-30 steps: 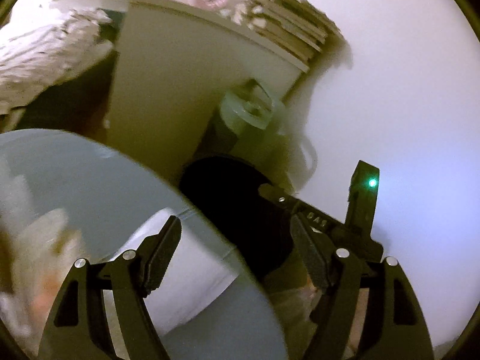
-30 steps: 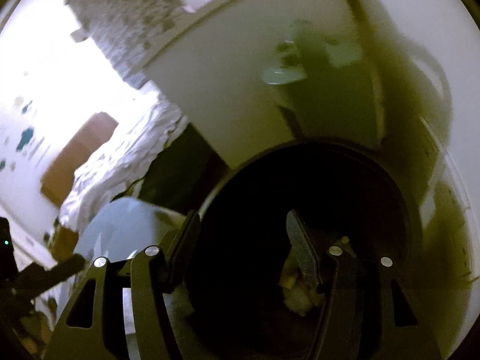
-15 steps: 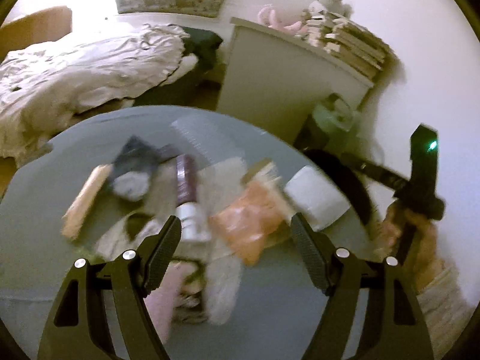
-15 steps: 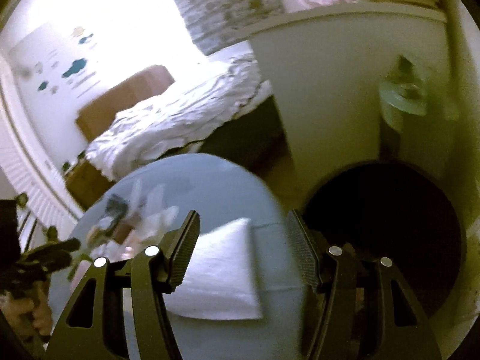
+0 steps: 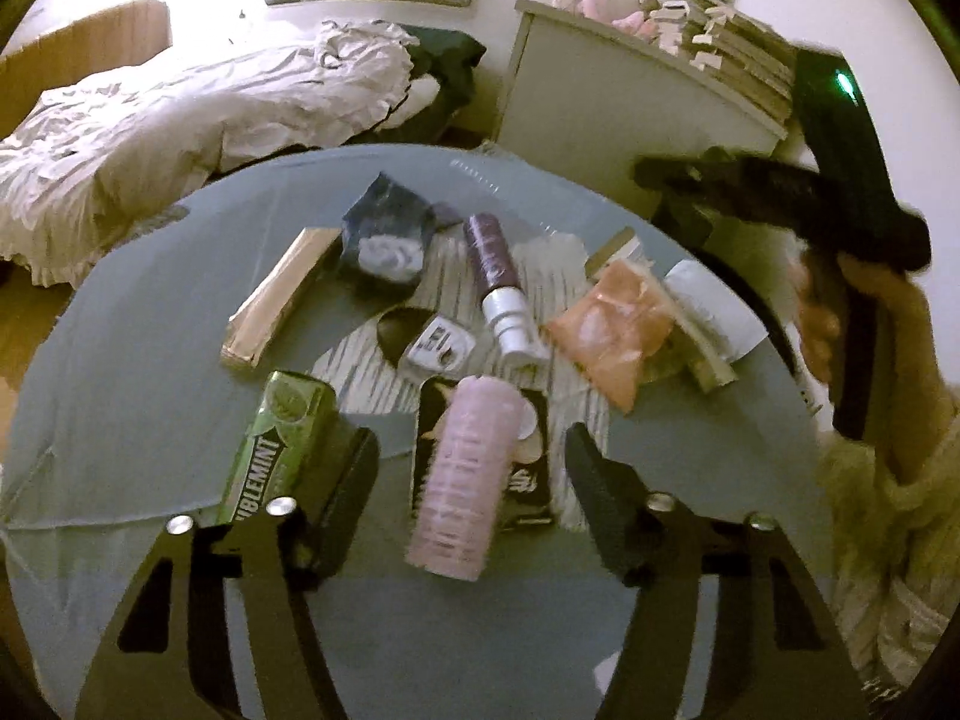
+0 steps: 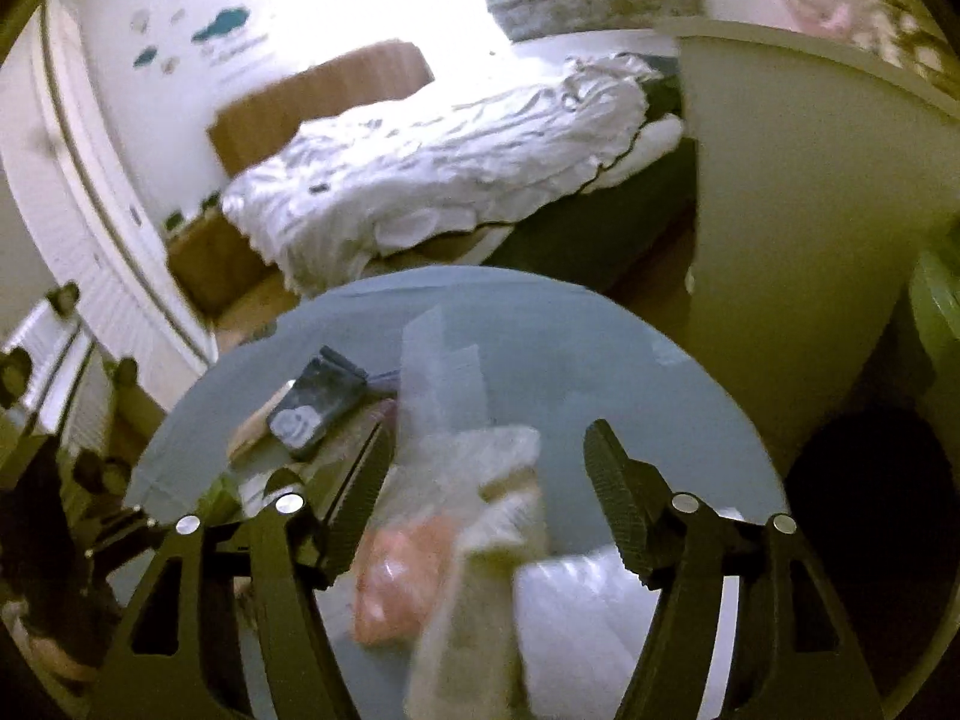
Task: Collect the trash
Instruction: 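Grasp the pink roller with the left tool while the right tool grasps the clear cup stack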
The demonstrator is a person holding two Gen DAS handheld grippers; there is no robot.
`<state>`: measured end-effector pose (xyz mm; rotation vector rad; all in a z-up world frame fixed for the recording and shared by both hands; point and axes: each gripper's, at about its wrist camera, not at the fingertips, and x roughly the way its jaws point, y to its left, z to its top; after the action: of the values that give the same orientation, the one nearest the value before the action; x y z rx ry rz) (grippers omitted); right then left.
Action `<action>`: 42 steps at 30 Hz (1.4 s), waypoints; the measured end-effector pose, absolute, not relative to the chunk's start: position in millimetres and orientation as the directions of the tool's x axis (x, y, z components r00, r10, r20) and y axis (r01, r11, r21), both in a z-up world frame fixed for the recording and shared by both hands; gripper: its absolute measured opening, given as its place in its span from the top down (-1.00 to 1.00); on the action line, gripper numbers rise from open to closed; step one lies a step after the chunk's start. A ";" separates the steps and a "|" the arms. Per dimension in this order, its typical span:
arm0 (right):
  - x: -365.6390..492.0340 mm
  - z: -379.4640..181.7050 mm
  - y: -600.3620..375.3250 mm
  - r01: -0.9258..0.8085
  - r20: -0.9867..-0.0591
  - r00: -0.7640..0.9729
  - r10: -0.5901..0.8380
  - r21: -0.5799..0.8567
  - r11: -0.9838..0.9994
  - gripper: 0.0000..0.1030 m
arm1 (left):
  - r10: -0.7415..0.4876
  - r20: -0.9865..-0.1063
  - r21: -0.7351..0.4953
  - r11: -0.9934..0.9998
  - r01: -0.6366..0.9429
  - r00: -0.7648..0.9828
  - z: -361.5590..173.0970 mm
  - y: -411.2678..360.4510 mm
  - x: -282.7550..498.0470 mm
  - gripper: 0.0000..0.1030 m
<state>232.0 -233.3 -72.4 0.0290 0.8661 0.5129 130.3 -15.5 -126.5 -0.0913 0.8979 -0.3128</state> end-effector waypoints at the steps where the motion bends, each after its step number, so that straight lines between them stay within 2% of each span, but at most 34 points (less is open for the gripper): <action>1: 238.7 -74.8 -224.6 -0.426 -0.732 0.524 0.436 0.218 0.878 -0.31 | -0.307 -0.756 -0.209 0.950 0.231 0.578 -128.1 -14.7 130.4 0.00; 6: 271.7 -90.2 -177.9 -0.429 -0.812 0.458 0.361 0.153 0.890 -0.31 | -0.329 -0.762 -0.235 0.943 0.236 0.558 -136.9 -8.7 133.1 0.42; 11: 300.3 -111.7 -153.6 -0.409 -0.871 0.390 0.297 0.125 0.904 -0.25 | -0.356 -0.748 -0.269 0.934 0.234 0.561 -137.7 0.3 133.9 0.43; 13: 305.3 -120.1 -146.1 -0.427 -0.891 0.348 0.292 0.126 0.896 0.16 | -0.369 -0.732 -0.285 0.930 0.234 0.573 -134.0 5.0 133.4 0.44; 17: 300.9 -118.8 -145.1 -0.443 -0.879 0.361 0.311 0.132 0.887 0.69 | -0.393 -0.696 -0.315 0.919 0.235 0.600 -120.7 12.1 133.0 0.44; 20: 291.5 -106.9 -158.6 -0.432 -0.838 0.390 0.382 0.200 0.880 0.69 | -0.409 -0.669 -0.333 0.911 0.243 0.620 -108.2 13.7 133.3 0.44; 25: 261.0 -72.3 -205.7 -0.407 -0.717 0.467 0.517 0.344 0.846 0.69 | -0.449 -0.627 -0.339 0.893 0.296 0.637 -82.1 -3.2 141.6 0.44; 29: 239.2 -53.8 -257.3 -0.359 -0.630 0.538 0.560 0.430 0.828 0.69 | -0.504 -0.594 -0.351 0.863 0.362 0.626 -64.1 -30.6 156.1 0.44; 35: 211.3 -47.7 -336.1 -0.255 -0.576 0.651 0.495 0.448 0.857 0.69 | -0.594 -0.567 -0.364 0.802 0.474 0.570 -51.1 -90.8 180.1 0.44; 42: 196.1 -67.3 -417.4 -0.110 -0.578 0.716 0.390 0.458 0.882 0.69 | -0.666 -0.566 -0.386 0.735 0.557 0.487 -52.8 -157.7 212.0 0.44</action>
<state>196.1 -417.4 -67.3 0.4128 0.7237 0.2856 212.0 -157.7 -52.8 -0.1581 0.7570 -0.7476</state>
